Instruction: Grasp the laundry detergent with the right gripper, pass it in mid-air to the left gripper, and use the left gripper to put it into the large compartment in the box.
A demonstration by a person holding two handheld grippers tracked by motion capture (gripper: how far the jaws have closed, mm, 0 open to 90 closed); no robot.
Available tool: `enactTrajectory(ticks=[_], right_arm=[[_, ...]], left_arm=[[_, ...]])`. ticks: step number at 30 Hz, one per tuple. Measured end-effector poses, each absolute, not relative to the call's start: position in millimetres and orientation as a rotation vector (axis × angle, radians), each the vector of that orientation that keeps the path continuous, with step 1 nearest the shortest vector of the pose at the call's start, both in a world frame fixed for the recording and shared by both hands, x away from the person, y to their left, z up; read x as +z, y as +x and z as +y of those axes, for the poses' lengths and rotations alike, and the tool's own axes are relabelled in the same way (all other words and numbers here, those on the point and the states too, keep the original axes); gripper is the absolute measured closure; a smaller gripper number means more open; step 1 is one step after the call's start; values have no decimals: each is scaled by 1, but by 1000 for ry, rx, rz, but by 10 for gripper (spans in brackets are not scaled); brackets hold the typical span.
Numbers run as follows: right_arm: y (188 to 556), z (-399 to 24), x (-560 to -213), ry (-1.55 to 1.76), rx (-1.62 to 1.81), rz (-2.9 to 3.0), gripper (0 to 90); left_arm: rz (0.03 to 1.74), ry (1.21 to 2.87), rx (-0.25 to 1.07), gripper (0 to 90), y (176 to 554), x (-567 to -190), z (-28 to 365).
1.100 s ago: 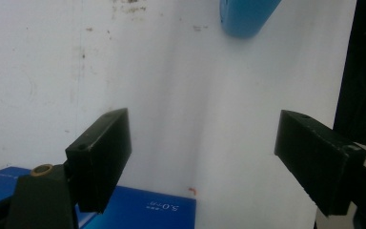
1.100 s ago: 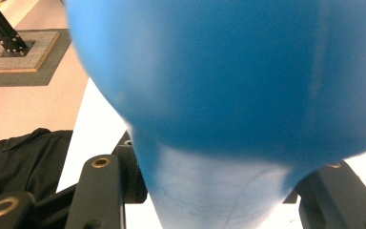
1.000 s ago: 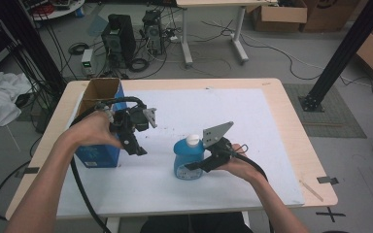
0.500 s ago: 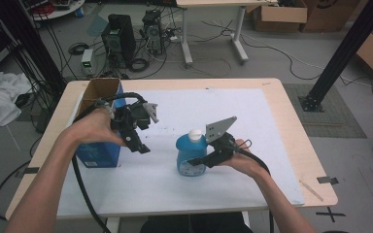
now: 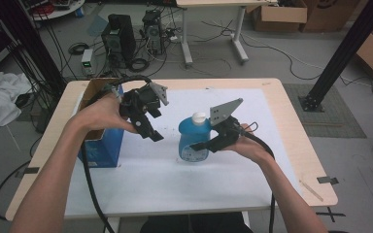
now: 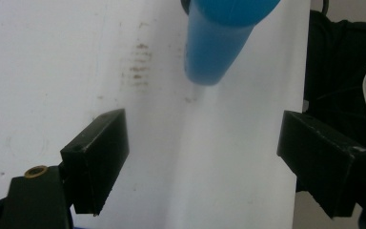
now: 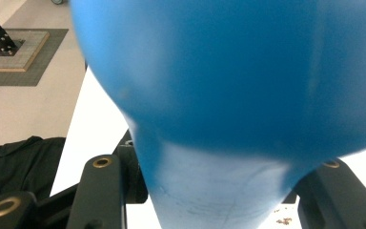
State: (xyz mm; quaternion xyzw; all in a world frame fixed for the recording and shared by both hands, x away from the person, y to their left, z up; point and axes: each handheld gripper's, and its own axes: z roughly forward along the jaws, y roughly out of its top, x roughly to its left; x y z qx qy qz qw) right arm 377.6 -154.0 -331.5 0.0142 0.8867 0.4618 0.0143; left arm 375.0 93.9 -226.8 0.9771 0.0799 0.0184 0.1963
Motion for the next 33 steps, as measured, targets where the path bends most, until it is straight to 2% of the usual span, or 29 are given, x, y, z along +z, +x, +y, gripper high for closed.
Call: enactTrajectory(ticks=[8, 33], right_arm=[[384, -152, -326, 40, 1444, 2769, 464], [385, -150, -326, 53, 1441, 2774, 463]], left_arm=[[180, 2734, 34, 179, 380, -214, 67], [114, 2754, -28, 181, 387, -227, 16]])
